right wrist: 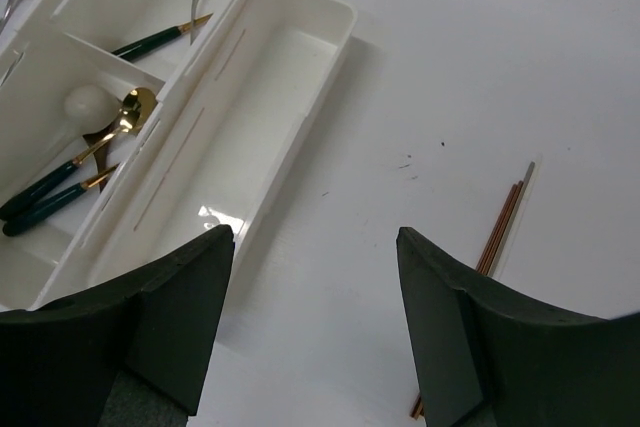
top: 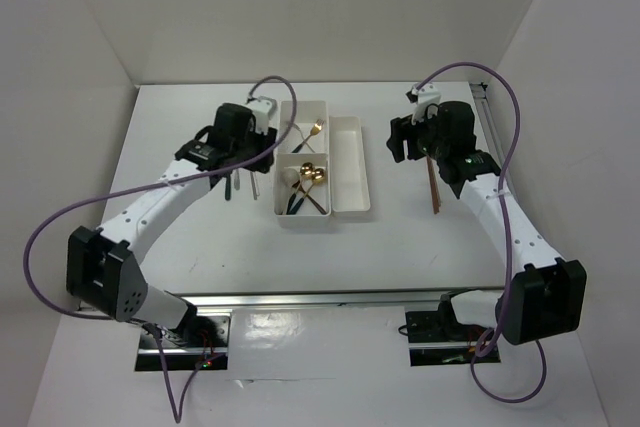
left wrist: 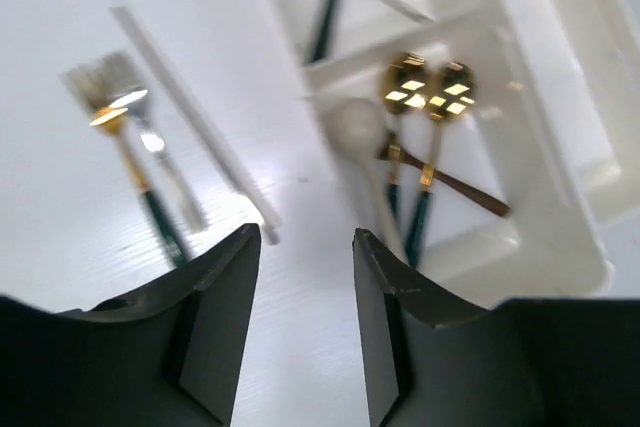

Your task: Sort the eating utensils into containers

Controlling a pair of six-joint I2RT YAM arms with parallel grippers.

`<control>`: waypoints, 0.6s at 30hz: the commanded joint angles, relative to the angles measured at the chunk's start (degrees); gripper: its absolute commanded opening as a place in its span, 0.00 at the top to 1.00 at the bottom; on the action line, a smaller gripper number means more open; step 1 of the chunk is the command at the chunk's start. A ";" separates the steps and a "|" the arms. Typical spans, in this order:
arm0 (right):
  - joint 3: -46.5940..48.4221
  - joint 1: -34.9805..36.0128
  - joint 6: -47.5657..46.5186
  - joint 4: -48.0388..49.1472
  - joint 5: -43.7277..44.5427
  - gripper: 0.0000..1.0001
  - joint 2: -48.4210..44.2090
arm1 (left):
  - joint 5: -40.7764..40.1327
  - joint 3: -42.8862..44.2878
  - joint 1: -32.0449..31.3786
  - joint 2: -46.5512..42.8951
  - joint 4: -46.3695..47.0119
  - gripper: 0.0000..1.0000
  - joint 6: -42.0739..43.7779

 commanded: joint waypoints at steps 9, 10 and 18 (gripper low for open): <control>0.20 -0.44 -0.10 1.43 -0.85 0.27 0.26 | -8.91 -6.29 15.06 3.01 -1.89 0.63 -3.39; 0.20 -0.44 -0.10 1.43 -0.85 0.27 0.26 | -8.91 -6.29 15.67 4.24 -1.89 0.64 -3.39; 0.73 -0.44 -0.10 0.90 -1.38 0.27 0.79 | -7.42 -3.76 17.61 12.16 -1.10 0.65 -4.10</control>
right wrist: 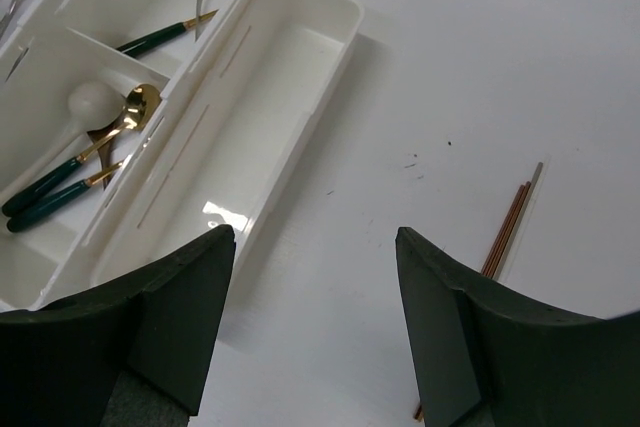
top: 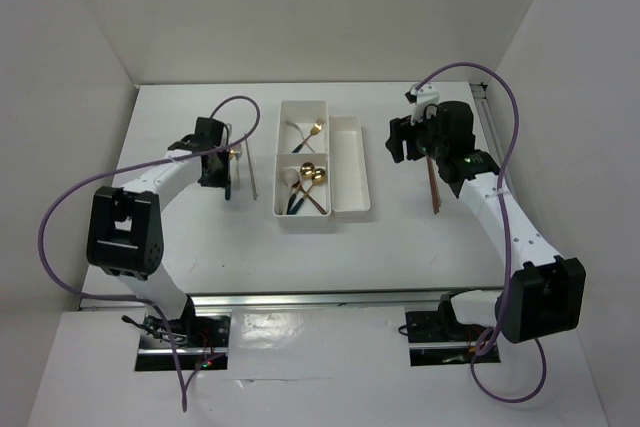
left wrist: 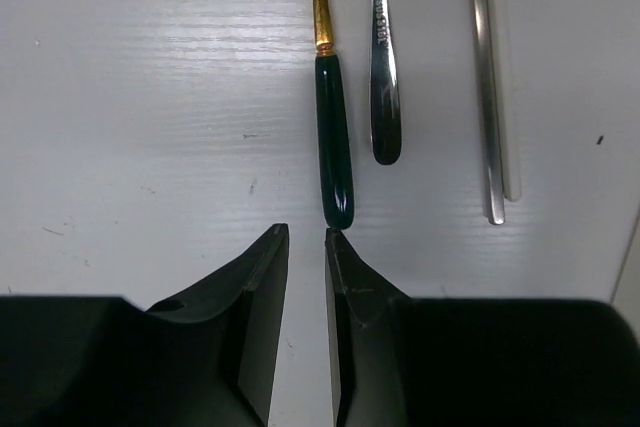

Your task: Sort the eating utensils into containers

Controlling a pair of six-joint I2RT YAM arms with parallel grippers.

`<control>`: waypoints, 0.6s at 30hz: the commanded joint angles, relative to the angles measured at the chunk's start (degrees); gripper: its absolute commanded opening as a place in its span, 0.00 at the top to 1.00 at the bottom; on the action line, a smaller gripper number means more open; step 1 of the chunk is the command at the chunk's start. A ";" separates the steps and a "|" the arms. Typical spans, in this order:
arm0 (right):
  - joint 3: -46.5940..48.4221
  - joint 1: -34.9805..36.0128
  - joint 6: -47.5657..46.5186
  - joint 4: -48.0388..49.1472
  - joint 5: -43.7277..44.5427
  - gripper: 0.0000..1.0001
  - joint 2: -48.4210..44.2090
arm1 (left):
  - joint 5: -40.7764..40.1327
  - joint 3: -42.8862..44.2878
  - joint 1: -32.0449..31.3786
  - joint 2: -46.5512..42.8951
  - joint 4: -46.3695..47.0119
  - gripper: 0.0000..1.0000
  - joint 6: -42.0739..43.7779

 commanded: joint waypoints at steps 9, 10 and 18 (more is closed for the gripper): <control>0.73 -0.97 -0.08 0.42 -0.74 0.27 -0.35 | 3.39 6.70 1.60 9.72 1.83 0.65 -1.28; 0.73 -0.97 -0.08 0.42 -0.74 0.27 -0.35 | 4.00 6.70 1.60 9.72 1.83 0.65 -1.28; 0.73 -0.97 -0.08 0.42 -0.21 0.27 0.17 | 3.48 9.77 1.60 15.16 2.36 0.59 -1.28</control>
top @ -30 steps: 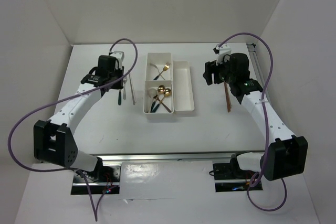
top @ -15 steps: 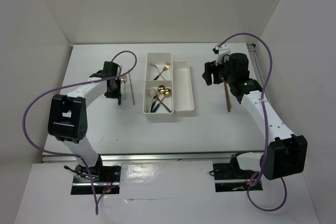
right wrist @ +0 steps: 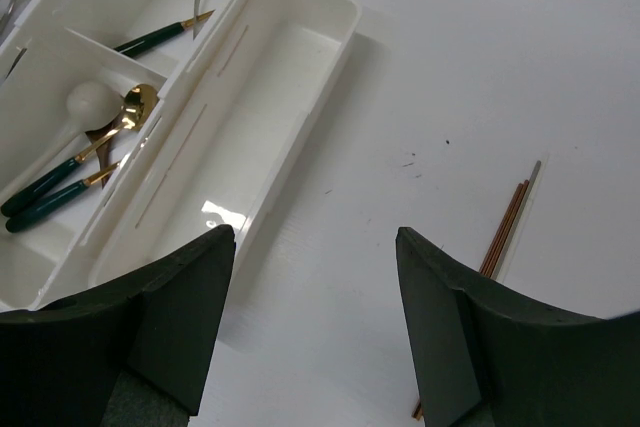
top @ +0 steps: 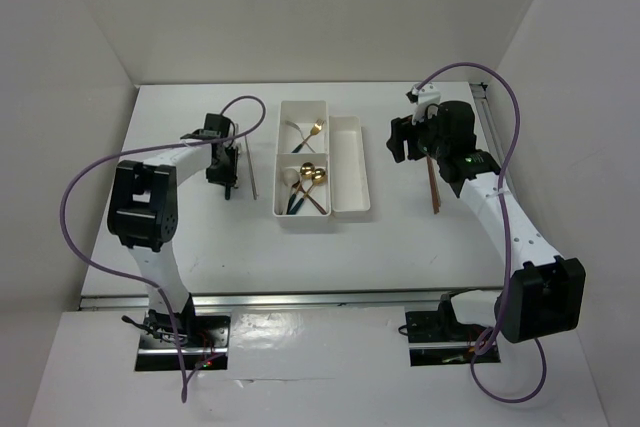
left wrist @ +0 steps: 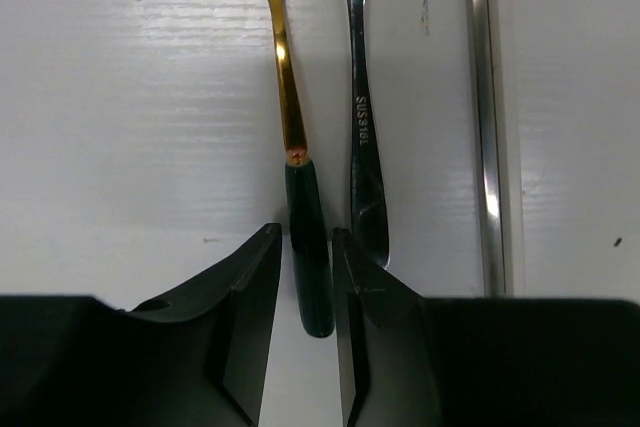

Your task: Sort the eating utensils into containers

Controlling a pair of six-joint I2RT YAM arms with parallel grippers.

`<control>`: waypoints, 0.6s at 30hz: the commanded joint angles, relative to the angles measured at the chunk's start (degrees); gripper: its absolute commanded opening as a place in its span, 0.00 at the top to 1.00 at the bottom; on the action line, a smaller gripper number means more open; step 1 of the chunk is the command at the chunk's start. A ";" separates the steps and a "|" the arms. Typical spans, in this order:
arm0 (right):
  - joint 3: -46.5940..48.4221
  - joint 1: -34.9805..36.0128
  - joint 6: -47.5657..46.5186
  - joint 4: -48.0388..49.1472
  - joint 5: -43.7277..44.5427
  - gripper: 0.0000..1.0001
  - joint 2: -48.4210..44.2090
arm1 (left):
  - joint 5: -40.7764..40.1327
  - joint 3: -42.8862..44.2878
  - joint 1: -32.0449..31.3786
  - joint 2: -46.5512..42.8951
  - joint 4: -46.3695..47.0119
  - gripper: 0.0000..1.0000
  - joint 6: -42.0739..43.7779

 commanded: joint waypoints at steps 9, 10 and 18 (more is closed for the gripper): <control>0.73 -0.95 -0.08 0.44 0.27 0.31 0.64 | -0.02 4.36 1.64 6.75 1.40 0.92 -0.71; 0.73 -0.95 -0.08 0.44 0.27 0.31 0.64 | -0.02 4.37 1.65 6.76 0.88 1.00 -0.71; -0.93 -0.95 -0.08 1.49 0.27 0.34 0.11 | 12.53 16.92 3.15 -0.62 -2.73 1.00 3.59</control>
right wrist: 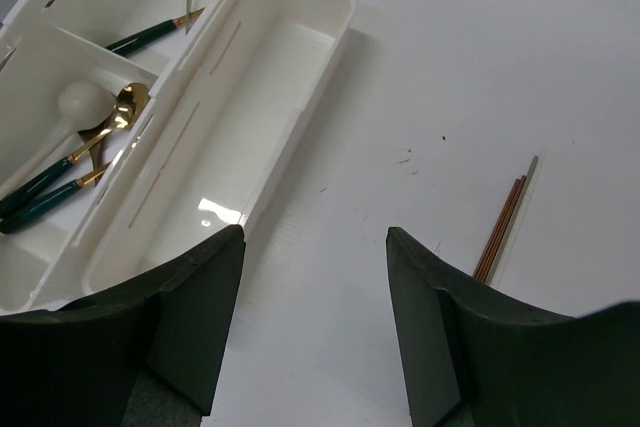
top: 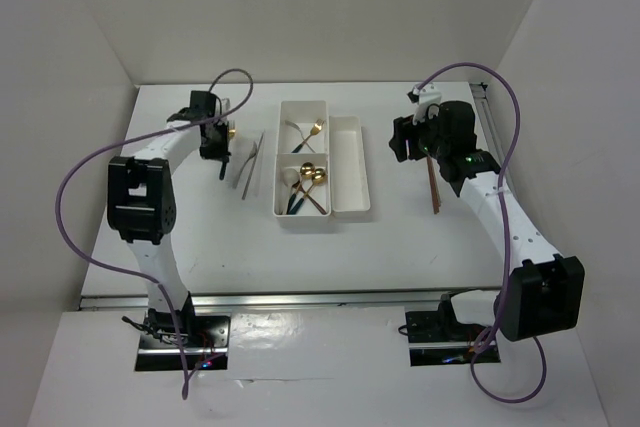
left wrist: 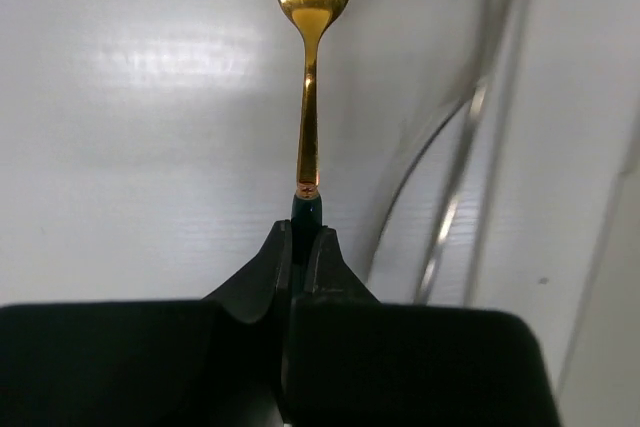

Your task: Sort the eating utensils into containers

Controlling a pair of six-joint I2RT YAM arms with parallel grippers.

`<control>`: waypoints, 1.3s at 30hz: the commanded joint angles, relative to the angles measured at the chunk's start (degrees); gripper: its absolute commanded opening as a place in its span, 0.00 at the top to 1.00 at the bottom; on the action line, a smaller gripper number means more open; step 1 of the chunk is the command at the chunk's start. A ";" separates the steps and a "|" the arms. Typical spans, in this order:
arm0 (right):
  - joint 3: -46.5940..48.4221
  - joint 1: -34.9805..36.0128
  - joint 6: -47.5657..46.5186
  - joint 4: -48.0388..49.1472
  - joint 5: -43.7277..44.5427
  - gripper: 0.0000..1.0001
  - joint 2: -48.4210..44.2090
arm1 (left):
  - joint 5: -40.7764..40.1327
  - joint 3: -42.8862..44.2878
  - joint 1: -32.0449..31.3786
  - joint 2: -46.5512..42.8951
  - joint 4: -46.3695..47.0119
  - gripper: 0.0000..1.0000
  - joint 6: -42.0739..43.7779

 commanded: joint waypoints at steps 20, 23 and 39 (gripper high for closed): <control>-1.44 -3.23 0.54 -2.59 0.75 0.34 -4.33 | 28.94 39.45 -14.90 13.52 -3.65 1.00 17.32; -1.44 -3.24 0.54 -3.73 1.27 0.34 -4.86 | 28.42 38.13 -16.04 14.93 -2.87 1.00 18.55; -2.49 -3.24 1.06 -4.79 1.81 0.34 -6.00 | 22.88 26.35 -15.52 14.41 2.94 1.00 19.16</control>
